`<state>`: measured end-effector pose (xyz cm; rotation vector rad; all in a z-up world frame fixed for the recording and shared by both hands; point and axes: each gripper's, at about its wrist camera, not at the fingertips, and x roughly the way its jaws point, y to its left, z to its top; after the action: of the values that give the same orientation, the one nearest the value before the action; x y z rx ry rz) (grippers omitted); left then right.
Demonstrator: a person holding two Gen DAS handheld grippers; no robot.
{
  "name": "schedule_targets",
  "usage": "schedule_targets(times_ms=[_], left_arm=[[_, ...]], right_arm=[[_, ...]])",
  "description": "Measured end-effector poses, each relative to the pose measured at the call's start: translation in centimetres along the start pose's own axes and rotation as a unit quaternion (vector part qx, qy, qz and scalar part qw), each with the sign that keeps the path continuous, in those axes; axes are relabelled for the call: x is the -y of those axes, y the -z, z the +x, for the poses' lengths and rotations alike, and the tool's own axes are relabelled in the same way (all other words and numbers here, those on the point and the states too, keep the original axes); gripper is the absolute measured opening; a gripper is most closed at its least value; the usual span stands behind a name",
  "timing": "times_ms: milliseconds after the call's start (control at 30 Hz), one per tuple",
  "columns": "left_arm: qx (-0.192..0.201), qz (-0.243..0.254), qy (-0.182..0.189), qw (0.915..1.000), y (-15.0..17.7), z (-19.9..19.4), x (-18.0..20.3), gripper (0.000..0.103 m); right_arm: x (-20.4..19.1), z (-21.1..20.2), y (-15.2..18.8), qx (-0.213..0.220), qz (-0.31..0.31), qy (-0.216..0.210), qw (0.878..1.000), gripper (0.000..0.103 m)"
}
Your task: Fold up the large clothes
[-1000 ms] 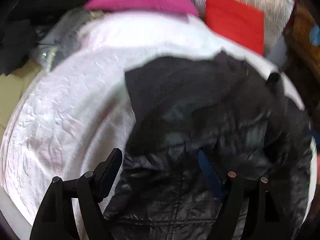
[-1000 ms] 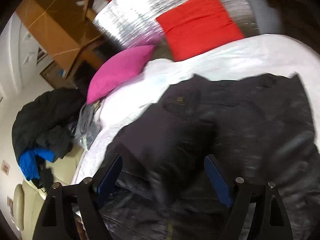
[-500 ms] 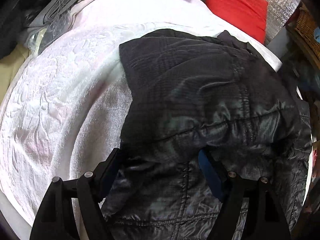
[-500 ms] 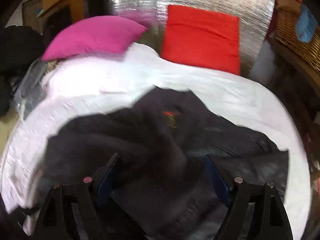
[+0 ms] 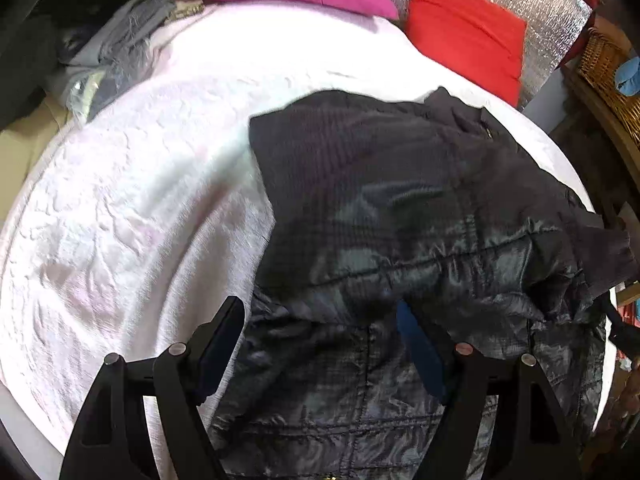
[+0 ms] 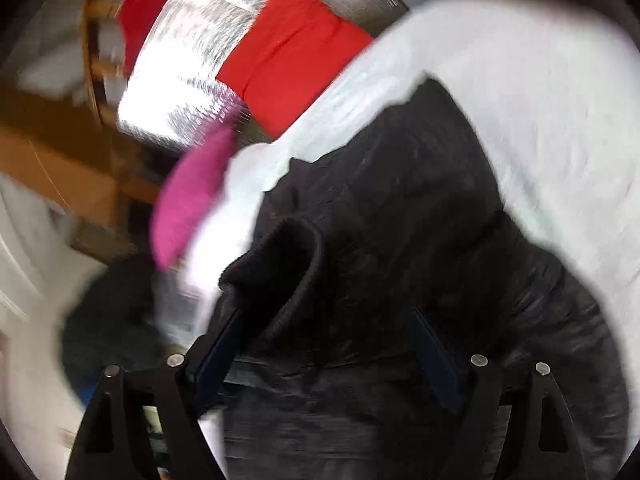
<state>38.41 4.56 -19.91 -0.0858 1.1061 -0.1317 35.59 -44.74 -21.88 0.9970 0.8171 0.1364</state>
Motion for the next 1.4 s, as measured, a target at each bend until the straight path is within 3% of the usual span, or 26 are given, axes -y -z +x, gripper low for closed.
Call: schedule_targets(times_ms=[100,233,300,433,500,533,567,600,633,733,933,1033,1133,1200,1333,1400], left_arm=[[0.002,-0.002,-0.006,1.0,-0.2,-0.1,-0.6,0.079],[0.019,-0.007,-0.006,0.9998,-0.6,-1.0,-1.3,0.079],[0.029,-0.005,-0.005,0.9996,-0.6,-1.5,-1.3,0.079],[0.024,0.005,-0.005,0.9997,-0.5,-1.1,-0.8,0.079],[0.017,0.011,-0.006,0.9998,-0.3,-0.7,-0.3,0.079],[0.017,0.014,-0.007,0.9997,-0.3,-0.6,-0.2,0.079],[0.018,0.016,-0.008,0.9997,-0.3,-0.6,-0.1,0.079],[0.02,0.017,-0.008,0.9996,-0.2,-0.7,0.0,0.079],[0.022,0.017,-0.008,0.9996,-0.2,-0.7,0.0,0.079],[0.031,0.011,-0.01,0.9994,-0.5,-0.7,0.4,0.079],[0.048,0.005,-0.005,0.9988,-1.0,-1.0,0.8,0.079],[0.036,0.033,-0.011,0.9988,-0.7,-0.1,2.4,0.079],[0.02,0.061,-0.04,0.9971,-0.2,1.2,3.8,0.079],[0.017,0.087,-0.07,0.9936,0.0,1.8,4.7,0.079],[0.02,0.093,-0.078,0.9924,-0.2,1.9,5.2,0.079],[0.022,0.083,-0.069,0.9939,-0.3,1.5,4.9,0.079]], right_arm=[[1.2,1.3,-0.5,-0.017,0.05,-0.063,0.997,0.086],[-0.6,0.3,-0.4,0.002,0.04,-0.11,0.993,0.087],[-1.6,0.0,-0.2,0.009,0.022,-0.099,0.995,0.091],[-2.6,2.0,0.4,-0.003,-0.004,-0.034,0.999,0.091],[-2.0,3.1,0.5,-0.008,0.001,-0.024,1.0,0.089],[-1.8,3.6,0.5,0.0,0.003,-0.013,1.0,0.084],[-1.6,4.1,0.5,0.007,0.0,0.004,1.0,0.066],[-1.1,4.3,0.4,0.006,-0.003,0.019,1.0,0.038],[-1.0,4.7,0.3,0.003,-0.006,0.035,0.999,0.026],[-1.6,3.7,-0.1,0.032,-0.031,0.046,0.998,0.015],[-5.0,-3.3,-1.2,0.163,-0.114,0.054,0.979,0.014],[-3.1,-2.7,-2.6,0.153,-0.104,0.09,0.979,0.014],[0.8,0.1,-3.5,0.096,-0.056,0.125,0.986,0.014],[2.6,1.3,-3.8,0.058,-0.03,0.126,0.99,0.015],[2.4,0.0,-4.2,0.056,-0.009,0.101,0.993,0.016],[1.2,-1.3,-3.9,0.074,-0.029,0.114,0.99,0.025]])
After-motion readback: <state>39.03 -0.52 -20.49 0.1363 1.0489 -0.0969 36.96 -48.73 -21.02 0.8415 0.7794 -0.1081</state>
